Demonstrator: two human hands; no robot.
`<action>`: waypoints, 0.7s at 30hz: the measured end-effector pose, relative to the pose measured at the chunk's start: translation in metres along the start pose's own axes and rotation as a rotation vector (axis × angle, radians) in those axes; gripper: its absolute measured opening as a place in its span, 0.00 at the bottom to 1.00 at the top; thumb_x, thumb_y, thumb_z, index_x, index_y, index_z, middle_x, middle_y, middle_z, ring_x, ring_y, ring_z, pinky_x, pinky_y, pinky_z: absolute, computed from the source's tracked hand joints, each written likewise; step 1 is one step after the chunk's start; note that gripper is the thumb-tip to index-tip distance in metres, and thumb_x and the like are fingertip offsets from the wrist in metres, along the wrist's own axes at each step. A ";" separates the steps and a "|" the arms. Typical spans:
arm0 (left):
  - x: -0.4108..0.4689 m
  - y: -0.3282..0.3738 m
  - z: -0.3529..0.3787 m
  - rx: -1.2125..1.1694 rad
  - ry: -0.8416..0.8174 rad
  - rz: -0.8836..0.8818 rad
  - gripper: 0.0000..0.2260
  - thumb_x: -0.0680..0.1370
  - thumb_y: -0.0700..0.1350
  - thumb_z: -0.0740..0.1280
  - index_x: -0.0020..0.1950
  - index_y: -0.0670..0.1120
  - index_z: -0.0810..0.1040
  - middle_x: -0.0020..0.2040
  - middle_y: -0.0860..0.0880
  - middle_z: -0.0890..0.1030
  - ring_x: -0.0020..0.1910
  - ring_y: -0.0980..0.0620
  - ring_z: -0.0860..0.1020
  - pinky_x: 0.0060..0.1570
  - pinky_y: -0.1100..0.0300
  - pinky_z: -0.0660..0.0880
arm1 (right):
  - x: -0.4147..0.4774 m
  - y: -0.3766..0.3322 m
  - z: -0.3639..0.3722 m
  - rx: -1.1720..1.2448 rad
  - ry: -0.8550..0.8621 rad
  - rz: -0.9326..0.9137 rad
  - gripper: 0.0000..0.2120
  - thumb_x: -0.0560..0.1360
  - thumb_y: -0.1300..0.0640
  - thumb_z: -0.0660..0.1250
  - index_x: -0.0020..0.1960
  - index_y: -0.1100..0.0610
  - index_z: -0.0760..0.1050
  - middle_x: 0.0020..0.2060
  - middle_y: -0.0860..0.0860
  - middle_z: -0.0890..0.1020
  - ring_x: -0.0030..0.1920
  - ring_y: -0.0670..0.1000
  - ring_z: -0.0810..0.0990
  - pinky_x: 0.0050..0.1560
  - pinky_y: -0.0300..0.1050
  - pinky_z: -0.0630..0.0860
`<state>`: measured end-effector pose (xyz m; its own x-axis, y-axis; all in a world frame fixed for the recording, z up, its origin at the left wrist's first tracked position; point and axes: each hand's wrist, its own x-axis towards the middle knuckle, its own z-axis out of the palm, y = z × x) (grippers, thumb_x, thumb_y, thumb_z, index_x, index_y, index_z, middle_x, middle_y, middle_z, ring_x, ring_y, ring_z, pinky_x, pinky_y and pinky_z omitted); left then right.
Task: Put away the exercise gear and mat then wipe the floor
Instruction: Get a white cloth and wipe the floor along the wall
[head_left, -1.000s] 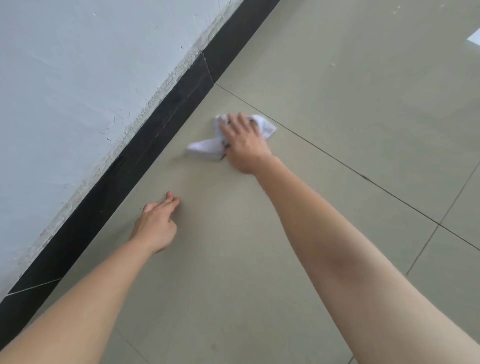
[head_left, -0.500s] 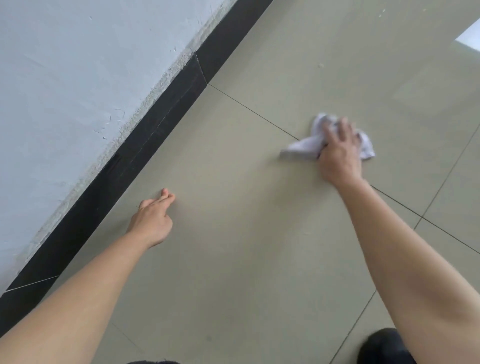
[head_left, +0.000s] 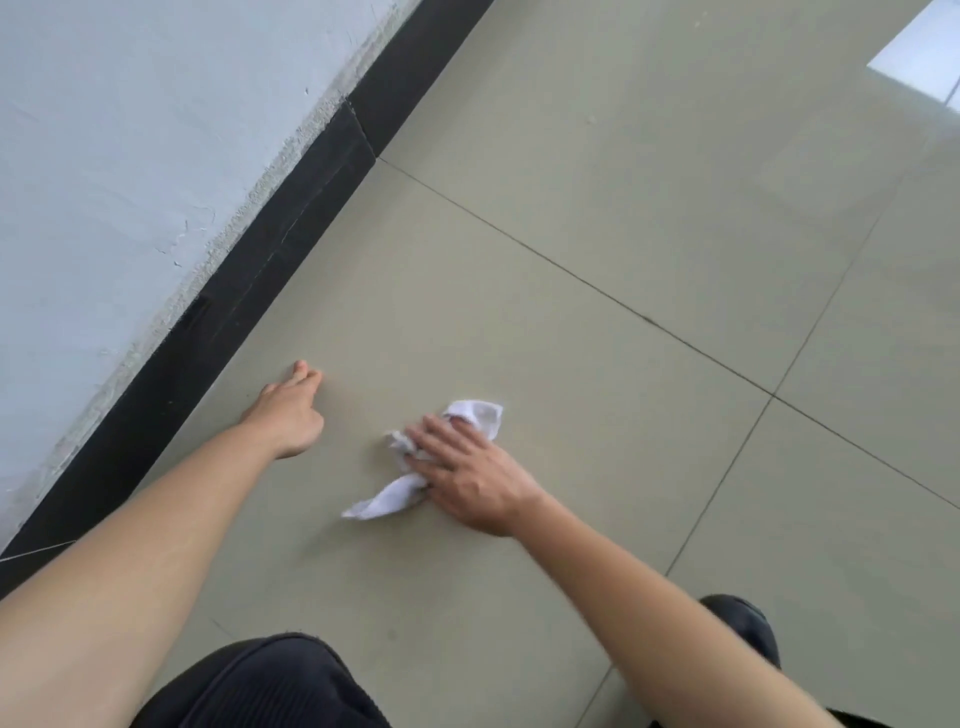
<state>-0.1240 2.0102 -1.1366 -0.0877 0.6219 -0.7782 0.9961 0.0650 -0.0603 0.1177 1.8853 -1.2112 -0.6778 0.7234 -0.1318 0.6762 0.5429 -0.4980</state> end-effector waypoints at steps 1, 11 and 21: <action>-0.002 0.005 -0.002 0.036 -0.026 -0.017 0.31 0.77 0.37 0.55 0.80 0.45 0.51 0.81 0.48 0.44 0.78 0.39 0.56 0.76 0.49 0.56 | -0.010 0.029 -0.010 -0.056 0.042 0.046 0.24 0.80 0.55 0.57 0.74 0.59 0.69 0.72 0.59 0.72 0.73 0.62 0.67 0.75 0.59 0.58; -0.030 0.112 -0.001 0.121 -0.122 0.100 0.30 0.77 0.41 0.55 0.80 0.43 0.52 0.81 0.43 0.44 0.79 0.42 0.50 0.77 0.48 0.53 | -0.016 0.173 -0.138 -0.112 0.209 1.192 0.33 0.77 0.59 0.59 0.80 0.56 0.51 0.76 0.59 0.59 0.75 0.64 0.56 0.74 0.64 0.54; -0.051 0.188 -0.123 0.248 0.091 0.194 0.28 0.77 0.37 0.55 0.79 0.48 0.58 0.81 0.48 0.53 0.78 0.46 0.55 0.75 0.48 0.57 | -0.012 0.102 -0.112 0.025 -0.115 0.239 0.32 0.80 0.62 0.57 0.81 0.55 0.51 0.80 0.53 0.54 0.80 0.58 0.47 0.78 0.55 0.43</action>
<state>0.0663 2.0863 -1.0315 0.1147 0.6722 -0.7315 0.9661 -0.2468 -0.0753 0.2273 1.9799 -1.1643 -0.5290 0.7758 -0.3441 0.8146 0.3505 -0.4621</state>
